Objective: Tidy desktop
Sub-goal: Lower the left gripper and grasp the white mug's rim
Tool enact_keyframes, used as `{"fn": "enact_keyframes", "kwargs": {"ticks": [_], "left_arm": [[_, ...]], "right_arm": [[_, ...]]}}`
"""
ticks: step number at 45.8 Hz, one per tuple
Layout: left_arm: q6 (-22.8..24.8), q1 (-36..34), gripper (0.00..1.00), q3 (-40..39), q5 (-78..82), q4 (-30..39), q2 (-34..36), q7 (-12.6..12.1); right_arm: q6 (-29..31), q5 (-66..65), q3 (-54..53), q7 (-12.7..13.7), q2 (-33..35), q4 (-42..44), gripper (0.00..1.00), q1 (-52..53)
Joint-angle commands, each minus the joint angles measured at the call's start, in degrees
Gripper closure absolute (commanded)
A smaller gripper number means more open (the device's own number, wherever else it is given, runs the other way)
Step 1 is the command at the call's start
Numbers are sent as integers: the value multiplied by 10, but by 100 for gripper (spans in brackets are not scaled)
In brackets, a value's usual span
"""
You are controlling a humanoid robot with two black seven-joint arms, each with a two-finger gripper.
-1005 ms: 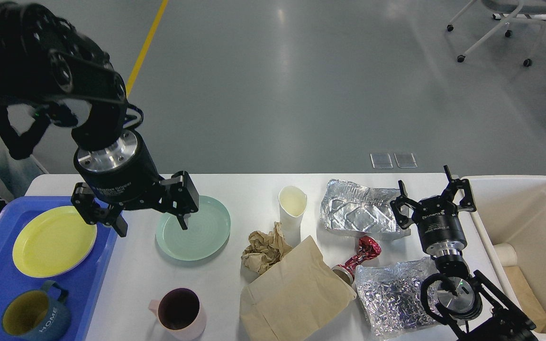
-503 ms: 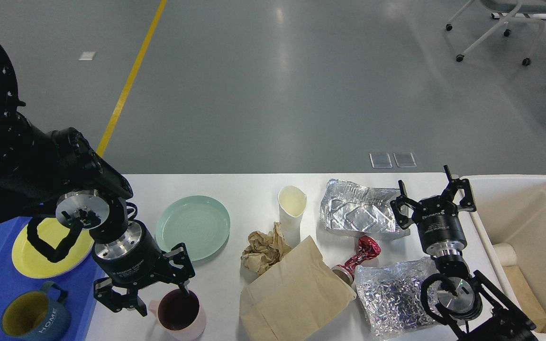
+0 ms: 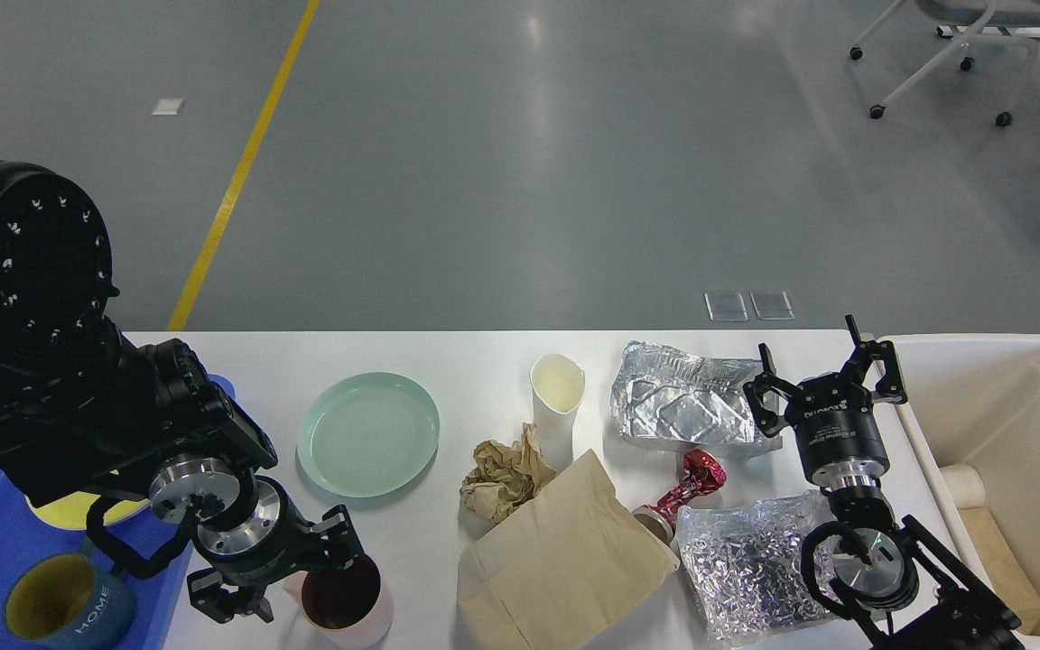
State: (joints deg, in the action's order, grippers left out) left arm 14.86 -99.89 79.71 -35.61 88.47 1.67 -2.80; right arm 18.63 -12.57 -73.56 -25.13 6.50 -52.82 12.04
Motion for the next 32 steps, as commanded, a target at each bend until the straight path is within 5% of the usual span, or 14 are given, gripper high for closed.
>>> {"fn": "enact_keyframes", "kwargs": {"ticks": [1,21,25,32], "left_arm": [[-8,22,20,-4,5,-17,-8,1],[-37,79,26,-30,25,-36,-14,6],[-57,81,32,-30,25,-35,-14,2],[-57,80,57,-25,25,-35,-13,-1]], "right_arm": [[0,0,0,0,0,0,0,0],[0,0,0,0,0,0,0,0],[0,0,0,0,0,0,0,0],[0,0,0,0,0,0,0,0]]}}
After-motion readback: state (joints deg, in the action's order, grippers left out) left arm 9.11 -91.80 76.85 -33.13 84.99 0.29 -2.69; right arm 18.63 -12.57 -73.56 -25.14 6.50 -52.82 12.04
